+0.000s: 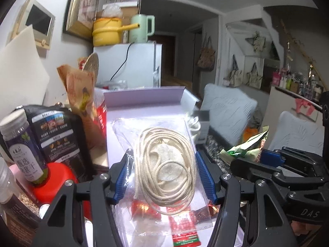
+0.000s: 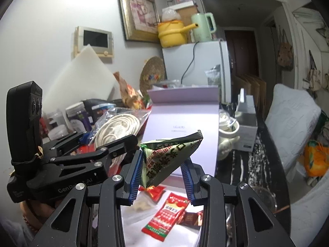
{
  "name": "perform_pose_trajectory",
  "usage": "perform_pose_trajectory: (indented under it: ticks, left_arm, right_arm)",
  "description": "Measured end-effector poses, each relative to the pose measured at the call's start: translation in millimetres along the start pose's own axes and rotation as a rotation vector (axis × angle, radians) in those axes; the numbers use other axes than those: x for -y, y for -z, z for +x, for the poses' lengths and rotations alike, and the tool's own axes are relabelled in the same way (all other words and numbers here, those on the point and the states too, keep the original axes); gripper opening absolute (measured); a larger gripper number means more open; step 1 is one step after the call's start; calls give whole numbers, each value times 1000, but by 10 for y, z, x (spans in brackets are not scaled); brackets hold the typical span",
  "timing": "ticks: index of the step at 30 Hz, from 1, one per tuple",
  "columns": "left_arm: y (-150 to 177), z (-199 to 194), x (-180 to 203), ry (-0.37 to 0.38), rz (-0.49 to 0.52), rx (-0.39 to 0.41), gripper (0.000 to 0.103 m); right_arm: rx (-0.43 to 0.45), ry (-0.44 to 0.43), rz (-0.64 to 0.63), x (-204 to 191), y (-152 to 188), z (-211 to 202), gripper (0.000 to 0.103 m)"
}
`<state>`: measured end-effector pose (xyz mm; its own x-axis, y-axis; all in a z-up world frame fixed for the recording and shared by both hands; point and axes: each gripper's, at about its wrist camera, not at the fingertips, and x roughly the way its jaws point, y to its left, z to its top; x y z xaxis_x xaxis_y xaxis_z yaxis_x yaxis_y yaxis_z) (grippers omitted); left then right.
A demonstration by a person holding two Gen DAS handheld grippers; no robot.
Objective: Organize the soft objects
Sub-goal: 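Carry the cord bag and green snack with both tools into the box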
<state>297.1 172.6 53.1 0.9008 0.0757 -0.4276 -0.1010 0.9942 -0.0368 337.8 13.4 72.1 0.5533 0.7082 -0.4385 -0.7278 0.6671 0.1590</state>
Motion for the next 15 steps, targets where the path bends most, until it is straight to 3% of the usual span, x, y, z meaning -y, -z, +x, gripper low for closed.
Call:
perform_pose_trajectory:
  ticks: [15]
  left_arm:
    - [297, 666, -58, -74, 6, -206, 60]
  right_arm:
    - [-186, 38, 37, 278, 245, 612, 36]
